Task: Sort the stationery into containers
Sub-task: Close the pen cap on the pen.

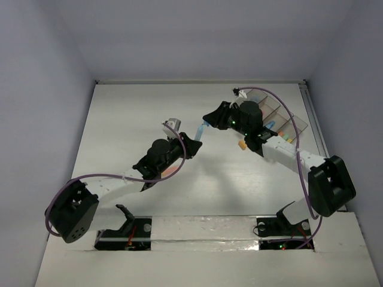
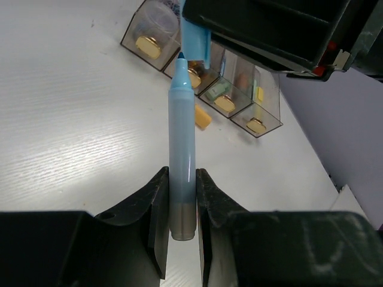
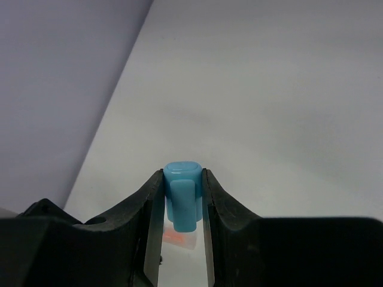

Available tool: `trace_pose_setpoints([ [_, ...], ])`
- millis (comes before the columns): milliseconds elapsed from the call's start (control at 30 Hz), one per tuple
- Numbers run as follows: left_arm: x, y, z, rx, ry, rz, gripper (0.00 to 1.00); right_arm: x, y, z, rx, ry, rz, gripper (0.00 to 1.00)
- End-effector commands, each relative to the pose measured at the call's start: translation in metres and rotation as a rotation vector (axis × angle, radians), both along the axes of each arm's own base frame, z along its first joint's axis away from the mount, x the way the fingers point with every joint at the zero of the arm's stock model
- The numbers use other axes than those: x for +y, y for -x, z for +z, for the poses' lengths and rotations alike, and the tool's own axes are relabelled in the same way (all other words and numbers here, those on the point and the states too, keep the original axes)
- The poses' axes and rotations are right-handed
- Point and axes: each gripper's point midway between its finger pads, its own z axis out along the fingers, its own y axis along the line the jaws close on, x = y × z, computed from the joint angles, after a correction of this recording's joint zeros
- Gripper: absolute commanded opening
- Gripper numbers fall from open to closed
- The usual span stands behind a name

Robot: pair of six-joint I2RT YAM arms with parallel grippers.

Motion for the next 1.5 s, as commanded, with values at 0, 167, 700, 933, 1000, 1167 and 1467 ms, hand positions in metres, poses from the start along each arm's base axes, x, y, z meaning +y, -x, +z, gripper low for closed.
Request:
trace_pose_setpoints([
  [0, -0.02, -0.009, 0.046, -0.115, 0.061, -0.023, 0.0, 0.01, 0.003, 0.044, -0.069, -0.162, 0.017, 0.0],
  [167, -0.019, -0.014, 0.047, -0.121, 0.045, 0.011, 0.0, 0.008, 0.005, 0.049, -0.072, -0.192, 0.002, 0.0],
  [700, -0.018, -0.011, 0.044, -0.117, 0.027, 0.012, 0.0, -0.012, -0.004, 0.069, -0.114, -0.194, -0.119, 0.0],
  [933, -0.02, -0.011, 0.049, -0.13, 0.039, 0.004, 0.0, -0.004, -0.003, 0.06, -0.083, -0.205, -0.081, 0.01],
  [1000, -0.024, -0.009, 0.047, -0.126, 0.037, -0.007, 0.0, -0.003, -0.002, 0.061, -0.084, -0.21, -0.078, 0.01],
  [1167, -0.025, -0.009, 0.046, -0.123, 0.036, -0.012, 0.0, -0.004, -0.001, 0.065, -0.092, -0.217, -0.077, 0.03],
  [1467, -0.028, -0.008, 0.051, -0.132, 0.041, -0.015, 0.0, 0.001, -0.002, 0.057, -0.074, -0.209, -0.057, 0.05],
])
